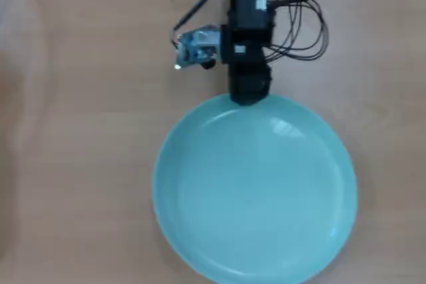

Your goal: Move the green bowl from right to left

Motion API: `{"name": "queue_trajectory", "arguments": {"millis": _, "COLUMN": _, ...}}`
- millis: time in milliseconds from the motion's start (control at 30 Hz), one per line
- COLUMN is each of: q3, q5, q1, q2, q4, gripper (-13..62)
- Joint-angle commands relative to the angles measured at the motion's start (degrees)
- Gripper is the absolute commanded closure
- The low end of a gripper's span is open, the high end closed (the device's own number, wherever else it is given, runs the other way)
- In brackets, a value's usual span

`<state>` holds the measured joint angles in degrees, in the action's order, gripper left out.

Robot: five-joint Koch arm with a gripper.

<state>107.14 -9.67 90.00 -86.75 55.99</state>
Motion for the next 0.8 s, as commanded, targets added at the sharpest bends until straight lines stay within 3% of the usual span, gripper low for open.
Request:
{"name": "queue_trajectory", "arguments": {"millis": 0, "q3": -3.6, "q5": 2.2, "q1": -4.4, "q2": -0.4, "q4": 2.5, "gripper": 56.5}}
{"name": "queue_trajectory", "arguments": {"millis": 467, "q3": -3.7, "q5": 3.3, "q1": -25.5, "q2": -0.2, "q4": 2.3, "gripper": 56.4}}
{"name": "queue_trajectory", "arguments": {"millis": 767, "q3": -3.2, "q5": 12.1, "q1": -35.7, "q2": -0.1, "q4": 2.2, "gripper": 56.4}}
